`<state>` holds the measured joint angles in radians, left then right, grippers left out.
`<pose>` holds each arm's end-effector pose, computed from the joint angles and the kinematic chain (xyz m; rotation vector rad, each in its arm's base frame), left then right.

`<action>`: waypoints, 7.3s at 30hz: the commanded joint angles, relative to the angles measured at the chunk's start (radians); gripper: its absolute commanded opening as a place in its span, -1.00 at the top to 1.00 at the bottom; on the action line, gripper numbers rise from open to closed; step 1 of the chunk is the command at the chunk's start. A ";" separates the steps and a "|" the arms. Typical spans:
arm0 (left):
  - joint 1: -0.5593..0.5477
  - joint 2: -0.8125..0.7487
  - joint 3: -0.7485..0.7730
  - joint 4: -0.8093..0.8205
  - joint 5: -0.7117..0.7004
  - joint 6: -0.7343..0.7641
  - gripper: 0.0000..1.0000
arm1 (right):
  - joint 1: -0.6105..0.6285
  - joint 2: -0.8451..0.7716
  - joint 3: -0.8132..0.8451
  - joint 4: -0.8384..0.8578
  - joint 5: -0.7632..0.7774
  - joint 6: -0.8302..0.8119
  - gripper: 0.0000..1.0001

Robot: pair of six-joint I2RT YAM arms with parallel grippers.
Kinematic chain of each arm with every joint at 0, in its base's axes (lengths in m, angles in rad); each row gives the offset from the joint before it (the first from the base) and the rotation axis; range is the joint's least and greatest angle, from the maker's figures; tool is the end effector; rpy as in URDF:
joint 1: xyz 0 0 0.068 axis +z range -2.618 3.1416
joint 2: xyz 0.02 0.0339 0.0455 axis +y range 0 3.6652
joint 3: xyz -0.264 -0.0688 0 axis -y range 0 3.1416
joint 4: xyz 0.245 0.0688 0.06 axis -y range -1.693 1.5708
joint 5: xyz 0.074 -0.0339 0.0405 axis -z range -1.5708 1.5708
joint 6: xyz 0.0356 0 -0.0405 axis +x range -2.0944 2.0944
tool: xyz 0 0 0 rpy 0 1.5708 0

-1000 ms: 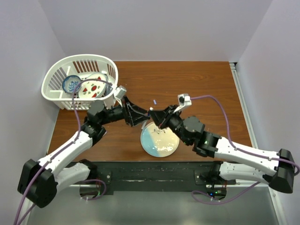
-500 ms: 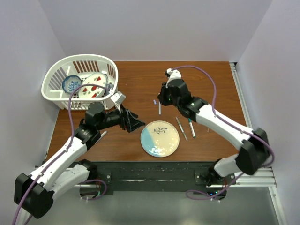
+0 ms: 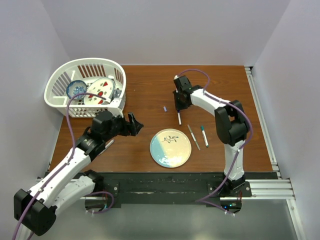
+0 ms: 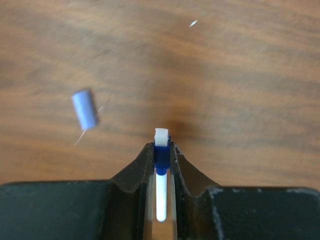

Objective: Insert the pens into the pen caps

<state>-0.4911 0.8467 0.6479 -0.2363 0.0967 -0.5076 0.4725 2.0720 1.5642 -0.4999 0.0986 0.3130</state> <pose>0.1715 -0.0956 0.2756 0.0470 2.0806 -0.7238 0.4010 0.2010 0.1858 -0.1688 2.5745 0.1680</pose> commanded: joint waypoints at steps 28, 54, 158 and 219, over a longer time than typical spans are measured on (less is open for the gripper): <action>0.158 -0.020 -0.001 -0.653 -0.609 -1.407 -0.39 | -0.052 -0.352 -0.208 0.090 -0.082 -0.018 -0.22; 0.453 0.236 -0.100 -0.529 -0.364 -1.384 -0.21 | -0.051 -0.461 -0.291 0.129 -0.091 -0.035 -0.25; 0.118 0.261 -0.238 0.960 0.713 -0.464 1.00 | 0.290 -0.731 -0.515 0.503 -0.213 0.319 0.05; 0.339 -0.029 -0.017 0.140 0.557 0.130 1.00 | 0.081 0.089 0.019 0.242 -0.425 -0.212 0.14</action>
<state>-0.1581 0.8333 0.5873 -0.0994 0.6636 -0.3996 0.5514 2.1880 1.5894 -0.2478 -0.2832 0.1291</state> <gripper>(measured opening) 0.117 0.437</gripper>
